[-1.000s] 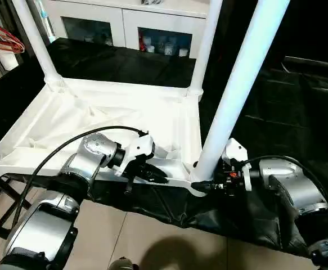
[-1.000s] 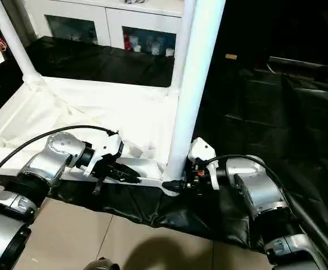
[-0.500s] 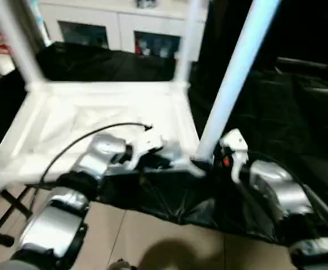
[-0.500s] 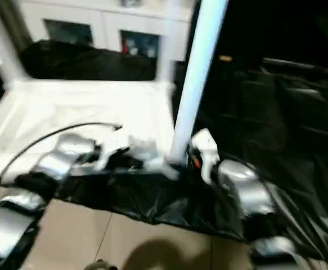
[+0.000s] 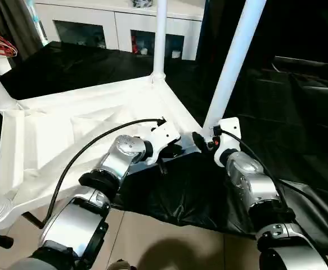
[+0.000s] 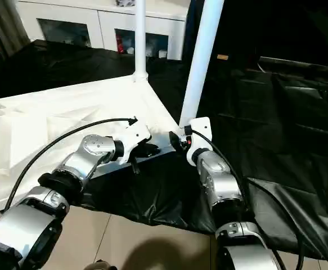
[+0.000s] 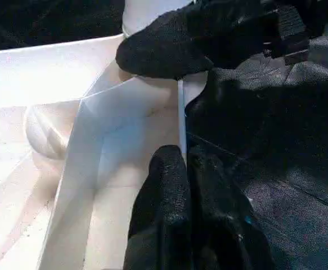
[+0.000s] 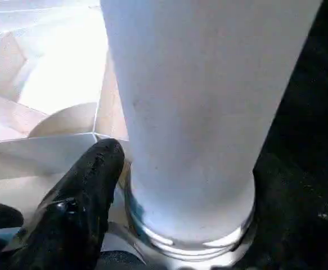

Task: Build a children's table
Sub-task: Rotate leg to tighten

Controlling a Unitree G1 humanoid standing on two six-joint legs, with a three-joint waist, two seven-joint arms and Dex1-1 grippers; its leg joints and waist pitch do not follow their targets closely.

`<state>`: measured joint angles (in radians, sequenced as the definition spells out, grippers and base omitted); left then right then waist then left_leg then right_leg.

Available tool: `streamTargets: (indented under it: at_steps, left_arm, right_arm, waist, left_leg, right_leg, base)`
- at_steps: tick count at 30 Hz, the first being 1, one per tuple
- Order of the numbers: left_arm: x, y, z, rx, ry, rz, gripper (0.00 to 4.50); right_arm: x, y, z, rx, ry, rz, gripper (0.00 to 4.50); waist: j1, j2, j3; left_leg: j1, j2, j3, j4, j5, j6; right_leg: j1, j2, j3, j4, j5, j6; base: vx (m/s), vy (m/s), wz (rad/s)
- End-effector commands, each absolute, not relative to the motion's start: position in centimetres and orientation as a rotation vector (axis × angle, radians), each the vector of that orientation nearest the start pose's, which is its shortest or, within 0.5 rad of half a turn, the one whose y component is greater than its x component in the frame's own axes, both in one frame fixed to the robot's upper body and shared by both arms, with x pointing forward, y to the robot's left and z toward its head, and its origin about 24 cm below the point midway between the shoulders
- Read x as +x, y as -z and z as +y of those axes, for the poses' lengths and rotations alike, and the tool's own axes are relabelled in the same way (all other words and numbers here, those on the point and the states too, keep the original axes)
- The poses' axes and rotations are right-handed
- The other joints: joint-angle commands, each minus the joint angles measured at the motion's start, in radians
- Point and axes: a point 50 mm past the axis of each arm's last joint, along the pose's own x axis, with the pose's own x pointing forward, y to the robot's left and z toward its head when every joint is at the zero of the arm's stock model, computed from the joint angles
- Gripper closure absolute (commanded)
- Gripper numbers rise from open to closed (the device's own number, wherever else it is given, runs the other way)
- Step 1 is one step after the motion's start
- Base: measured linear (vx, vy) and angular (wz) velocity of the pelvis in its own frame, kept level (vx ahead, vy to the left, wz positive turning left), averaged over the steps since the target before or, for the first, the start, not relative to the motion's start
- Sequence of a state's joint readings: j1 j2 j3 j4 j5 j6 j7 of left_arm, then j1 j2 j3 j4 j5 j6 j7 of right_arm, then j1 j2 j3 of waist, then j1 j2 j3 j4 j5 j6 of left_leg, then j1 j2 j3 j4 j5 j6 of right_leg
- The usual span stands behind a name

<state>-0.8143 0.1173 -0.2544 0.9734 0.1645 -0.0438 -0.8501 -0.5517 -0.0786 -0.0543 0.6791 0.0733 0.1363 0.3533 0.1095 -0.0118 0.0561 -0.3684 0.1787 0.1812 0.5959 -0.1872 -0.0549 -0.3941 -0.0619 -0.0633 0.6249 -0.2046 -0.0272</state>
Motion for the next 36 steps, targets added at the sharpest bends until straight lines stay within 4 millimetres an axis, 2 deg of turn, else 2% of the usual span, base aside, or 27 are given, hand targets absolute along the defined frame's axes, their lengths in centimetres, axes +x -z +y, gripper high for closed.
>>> streamTargets:
  at_steps: [1,4,6,12,16,20,21,26,27,29,31,36]
  left_arm:
    - [34.1,-6.3,4.2,0.5,1.296,0.231,4.5]
    - [33.9,-6.1,5.1,0.517,1.347,0.241,4.5]
    - [33.8,-6.1,5.7,0.521,1.372,0.249,4.5]
    - [33.5,-6.5,7.4,0.488,1.469,0.254,4.5]
    - [33.4,-6.6,8.1,0.475,1.5,0.262,4.5]
    - [33.3,-7.1,9.0,0.45,1.554,0.274,4.5]
    - [33.3,-7.1,9.1,0.45,1.555,0.274,4.5]
    - [33.3,-7.3,10.2,0.474,1.592,0.304,4.5]
    - [33.3,-7.2,10.3,0.481,1.597,0.31,4.5]
    - [33.2,-7.2,10.4,0.477,1.606,0.317,4.5]
    - [33.1,-7.3,10.6,0.47,1.624,0.329,4.5]
    - [33.1,-7.2,10.7,0.467,1.628,0.337,4.5]
  right_arm:
    - [33.3,-3.1,-9.4,-0.01,-0.679,0.296,0.52]
    - [32.9,-3.2,-10.5,-0.072,-0.789,0.296,0.39]
    - [32.6,-3.3,-11.2,-0.096,-0.859,0.297,0.39]
    - [31.3,-4.1,-13.4,-0.172,-1.086,0.305,0.39]
    - [30.8,-4.4,-13.9,-0.168,-1.17,0.321,0.39]
    - [29.9,-4.6,-14.2,-0.167,-1.285,0.343,0.39]
    - [29.9,-4.6,-14.2,-0.166,-1.287,0.344,0.53]
    - [29.1,-4.7,-14.1,-0.155,-1.373,0.366,1.0]
    - [29.0,-4.7,-14.1,-0.155,-1.382,0.37,1.05]
    - [28.8,-4.7,-14.1,-0.153,-1.392,0.377,1.1]
    - [28.6,-4.6,-14.2,-0.147,-1.41,0.389,1.45]
    - [28.2,-4.5,-14.1,-0.137,-1.422,0.396,1.76]
  waist:
    - [-0.001,0.004,-0.066]
    - [-0.001,0.003,-0.069]
    - [0.001,0.002,-0.068]
    - [0.011,0.0,-0.064]
    - [0.011,-0.004,-0.063]
    - [0.018,-0.004,-0.067]
    - [0.021,-0.006,-0.07]
    - [0.03,-0.003,-0.069]
    - [0.033,0.0,-0.069]
    - [0.034,0.001,-0.068]
    - [0.035,0.003,-0.067]
    - [0.036,-0.001,-0.069]
  left_leg:
    - [0.013,0.059,-0.024,-0.073,-0.147,0.045]
    - [0.011,0.06,-0.022,-0.069,-0.12,0.065]
    - [0.011,0.061,-0.02,-0.067,-0.115,0.077]
    - [0.012,0.066,-0.019,-0.069,-0.168,0.074]
    - [0.011,0.065,-0.018,-0.069,-0.165,0.075]
    - [0.008,0.066,-0.019,-0.065,-0.125,0.093]
    - [0.008,0.066,-0.018,-0.063,-0.116,0.099]
    - [0.008,0.066,-0.018,-0.062,-0.114,0.106]
    - [0.01,0.068,-0.018,-0.063,-0.119,0.101]
    - [0.012,0.068,-0.018,-0.065,-0.138,0.088]
    - [0.011,0.069,-0.019,-0.066,-0.145,0.077]
    - [0.01,0.068,-0.019,-0.066,-0.135,0.074]
  right_leg:
    - [0.056,-0.102,0.057,-0.075,-0.056,-0.226]
    - [0.058,-0.101,0.057,-0.067,0.024,-0.244]
    - [0.059,-0.1,0.055,-0.066,0.036,-0.254]
    - [0.055,-0.1,0.053,-0.075,-0.075,-0.247]
    - [0.053,-0.1,0.053,-0.077,-0.098,-0.246]
    - [0.054,-0.101,0.051,-0.069,-0.046,-0.252]
    - [0.053,-0.101,0.051,-0.066,-0.028,-0.255]
    - [0.05,-0.1,0.051,-0.066,-0.021,-0.255]
    - [0.048,-0.101,0.05,-0.066,-0.031,-0.253]
    - [0.046,-0.101,0.05,-0.07,-0.055,-0.252]
    - [0.048,-0.102,0.051,-0.07,-0.07,-0.249]
    - [0.05,-0.102,0.05,-0.068,-0.048,-0.25]
  base:
    - [0.0,0.0,0.0]
    - [0.0,0.0,0.0]
    - [0.0,0.0,0.0]
    - [0.0,0.0,0.0]
    - [0.0,0.0,0.0]
    - [0.0,0.0,0.0]
    - [0.0,0.0,0.0]
    - [0.0,0.0,0.0]
    - [0.0,0.0,0.0]
    - [0.0,0.0,0.0]
    - [0.0,0.0,0.0]
    - [0.0,0.0,0.0]
